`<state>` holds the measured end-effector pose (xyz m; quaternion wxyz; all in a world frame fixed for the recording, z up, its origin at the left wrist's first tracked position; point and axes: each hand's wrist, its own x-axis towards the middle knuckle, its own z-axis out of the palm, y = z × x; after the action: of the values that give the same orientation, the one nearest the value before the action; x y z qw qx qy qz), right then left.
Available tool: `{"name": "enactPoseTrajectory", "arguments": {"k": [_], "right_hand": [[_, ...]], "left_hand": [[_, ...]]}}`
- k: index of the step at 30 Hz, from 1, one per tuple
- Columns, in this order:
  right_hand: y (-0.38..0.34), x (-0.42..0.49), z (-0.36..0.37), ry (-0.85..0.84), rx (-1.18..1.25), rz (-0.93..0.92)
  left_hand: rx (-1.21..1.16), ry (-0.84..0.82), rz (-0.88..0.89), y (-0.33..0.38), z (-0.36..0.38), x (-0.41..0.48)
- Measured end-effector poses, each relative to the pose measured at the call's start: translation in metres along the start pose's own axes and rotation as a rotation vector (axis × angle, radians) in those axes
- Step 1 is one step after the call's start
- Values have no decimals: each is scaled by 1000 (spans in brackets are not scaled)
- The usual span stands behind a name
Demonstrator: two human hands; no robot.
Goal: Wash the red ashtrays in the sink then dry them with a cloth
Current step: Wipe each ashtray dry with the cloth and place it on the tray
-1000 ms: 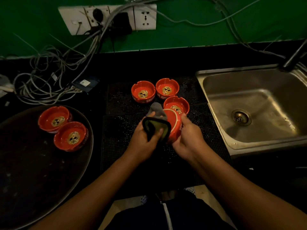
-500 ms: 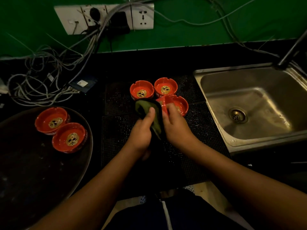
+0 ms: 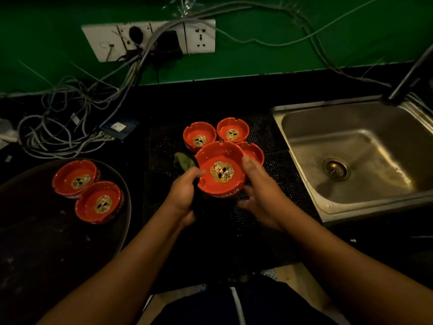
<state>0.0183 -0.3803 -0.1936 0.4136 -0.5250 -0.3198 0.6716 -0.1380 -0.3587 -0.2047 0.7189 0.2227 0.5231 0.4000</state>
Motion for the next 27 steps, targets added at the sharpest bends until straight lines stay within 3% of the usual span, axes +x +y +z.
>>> {"name": "enactPoseTrajectory", "arguments": {"k": [2, 6, 10, 12, 14, 17, 19, 23, 27], "right_hand": [[3, -1, 5, -73, 97, 70], [4, 2, 7, 8, 257, 101], [5, 1, -2, 8, 372, 166], [0, -1, -7, -24, 352, 150], [-6, -3, -11, -54, 304, 163], [-10, -3, -15, -105, 208, 173], [-10, -4, -14, -143, 186, 163], [1, -2, -17, -219, 431, 198], [9, 5, -24, 93, 462, 180]], "left_hand": [[35, -9, 18, 0, 0, 0], [89, -84, 58, 5, 0, -3], [261, 88, 36, 16, -5, -6], [302, 147, 126, 17, -9, -5], [430, 55, 251, 19, -9, -6], [598, -196, 170, 22, -1, -9], [731, -223, 177, 21, 1, -9], [521, -156, 171, 11, 1, -11], [309, -123, 146, 10, -4, -10]]}}
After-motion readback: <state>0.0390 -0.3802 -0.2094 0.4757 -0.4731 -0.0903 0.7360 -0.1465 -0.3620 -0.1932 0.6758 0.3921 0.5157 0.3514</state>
